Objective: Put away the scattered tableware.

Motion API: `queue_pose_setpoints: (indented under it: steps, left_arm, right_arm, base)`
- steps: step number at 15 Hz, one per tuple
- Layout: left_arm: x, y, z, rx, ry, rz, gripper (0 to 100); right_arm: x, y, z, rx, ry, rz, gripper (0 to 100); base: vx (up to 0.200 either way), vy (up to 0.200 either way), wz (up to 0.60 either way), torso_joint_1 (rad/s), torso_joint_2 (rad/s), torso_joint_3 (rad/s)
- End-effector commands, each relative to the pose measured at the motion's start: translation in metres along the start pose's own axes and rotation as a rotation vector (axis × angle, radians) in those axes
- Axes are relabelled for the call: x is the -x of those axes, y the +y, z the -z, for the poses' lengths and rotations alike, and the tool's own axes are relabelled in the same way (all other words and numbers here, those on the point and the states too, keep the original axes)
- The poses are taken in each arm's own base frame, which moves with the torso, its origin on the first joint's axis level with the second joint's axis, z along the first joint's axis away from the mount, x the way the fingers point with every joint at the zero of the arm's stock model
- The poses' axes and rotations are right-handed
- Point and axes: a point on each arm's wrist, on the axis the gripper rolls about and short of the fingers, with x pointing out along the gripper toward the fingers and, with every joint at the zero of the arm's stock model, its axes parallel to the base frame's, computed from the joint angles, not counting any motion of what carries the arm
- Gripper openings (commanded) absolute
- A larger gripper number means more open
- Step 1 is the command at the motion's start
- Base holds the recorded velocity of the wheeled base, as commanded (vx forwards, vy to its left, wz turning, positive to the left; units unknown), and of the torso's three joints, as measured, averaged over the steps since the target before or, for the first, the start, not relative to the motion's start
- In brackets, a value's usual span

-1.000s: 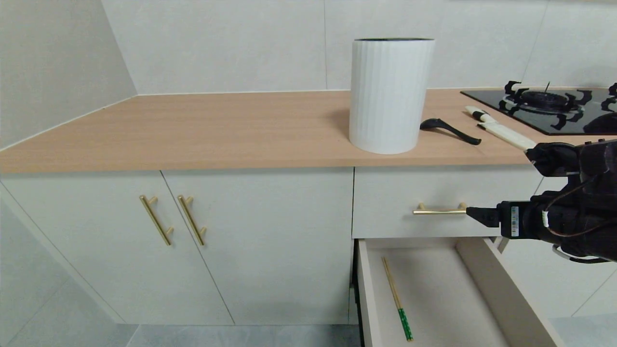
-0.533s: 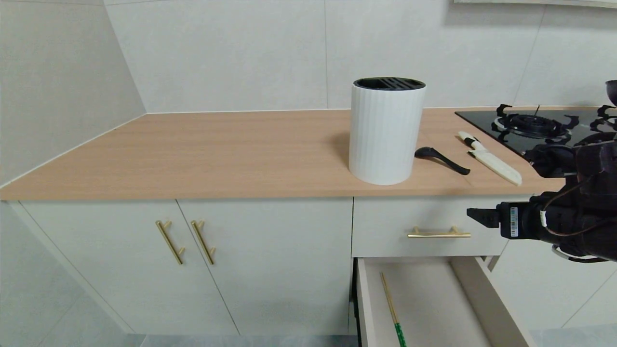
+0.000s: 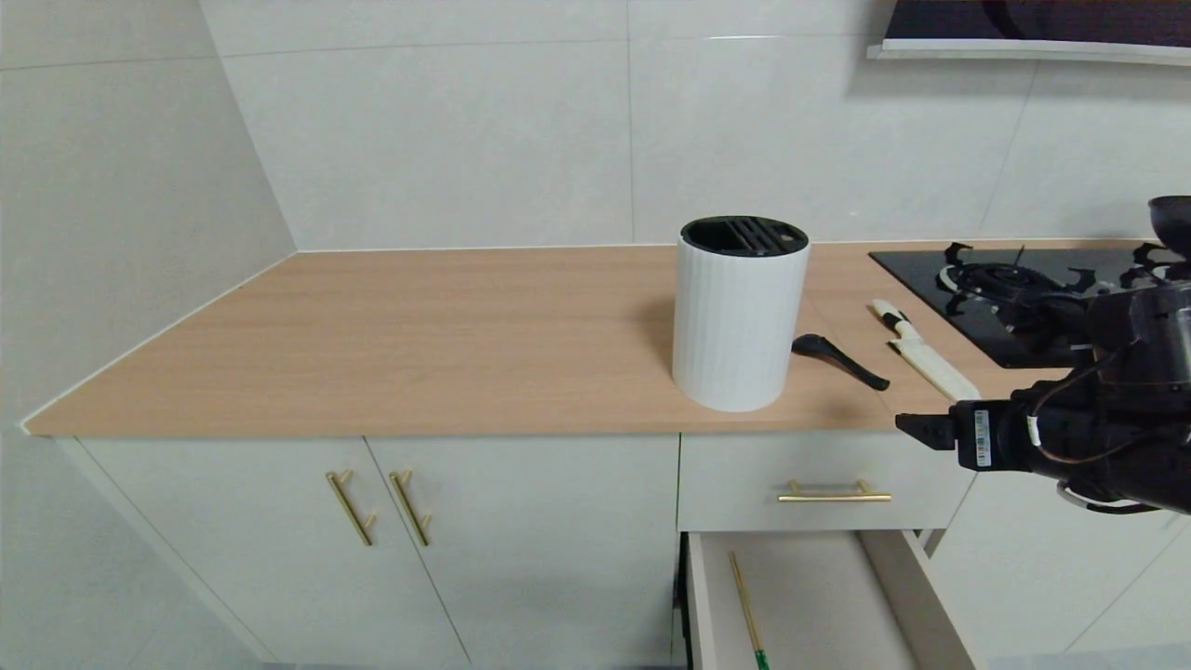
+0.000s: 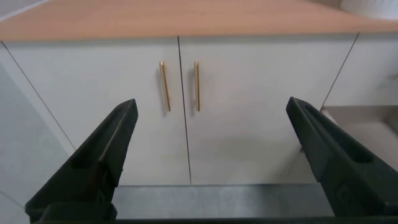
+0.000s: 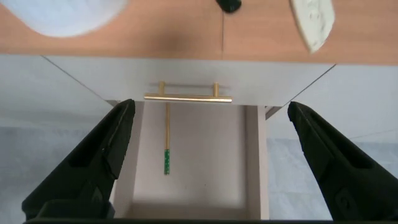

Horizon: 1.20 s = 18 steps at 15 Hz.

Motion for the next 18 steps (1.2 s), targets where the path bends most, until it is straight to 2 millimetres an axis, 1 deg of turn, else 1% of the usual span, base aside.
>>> queue_pose_setpoints:
  steps: [1,5,7,9,10,11,12,14,15,18]
  left_arm:
    - [0.000,0.000,0.000,0.000,0.001,0.000,100]
    - [0.000,0.000,0.000,0.000,0.001,0.000,100]
    - [0.000,0.000,0.000,0.000,0.003,0.000,100]
    - [0.000,0.000,0.000,0.000,0.001,0.000,100]
    - [0.000,0.000,0.000,0.000,0.001,0.000,100]
    - [0.000,0.000,0.000,0.000,0.001,0.000,100]
    - [0.000,0.000,0.000,0.000,0.003,0.000,100]
    - [0.000,0.000,0.000,0.000,0.001,0.000,100]
    - [0.000,0.000,0.000,0.000,0.001,0.000,100]
    - [0.000,0.000,0.000,0.000,0.001,0.000,100]
  right_arm:
    - [-0.005,0.001,0.002,0.005,0.017,0.002,100]
    - [-0.011,0.003,0.000,0.018,0.012,-0.002,100]
    - [-0.028,0.001,-0.013,0.082,-0.060,0.001,100]
    - [-0.049,-0.005,-0.030,0.126,-0.100,-0.021,100]
    - [-0.053,-0.006,-0.034,0.130,-0.106,-0.044,100]
    - [-0.071,-0.011,-0.046,0.132,-0.119,-0.119,100]
    - [-0.085,-0.013,-0.051,0.145,-0.121,-0.149,100]
    - [-0.109,-0.017,-0.045,0.153,-0.084,-0.160,100]
    - [-0.123,-0.016,-0.036,0.165,-0.048,-0.161,100]
    - [-0.148,-0.014,-0.027,0.170,-0.044,-0.160,100]
  base:
    - [0.000,0.000,0.00,0.217,-0.50,-0.286]
    - [0.000,0.000,0.00,0.073,-0.17,-0.089]
    - [0.000,0.000,0.00,0.000,0.00,0.000]
    - [0.000,0.000,0.00,0.000,0.00,0.000]
    - [0.000,0.000,0.00,0.000,0.00,0.000]
    - [0.000,0.000,0.00,0.000,0.00,0.000]
    - [0.000,0.000,0.00,0.000,0.00,0.000]
    - [0.000,0.000,0.00,0.000,0.00,0.000]
    - [0.000,0.000,0.00,0.000,0.00,0.000]
    - [0.000,0.000,0.00,0.000,0.00,0.000]
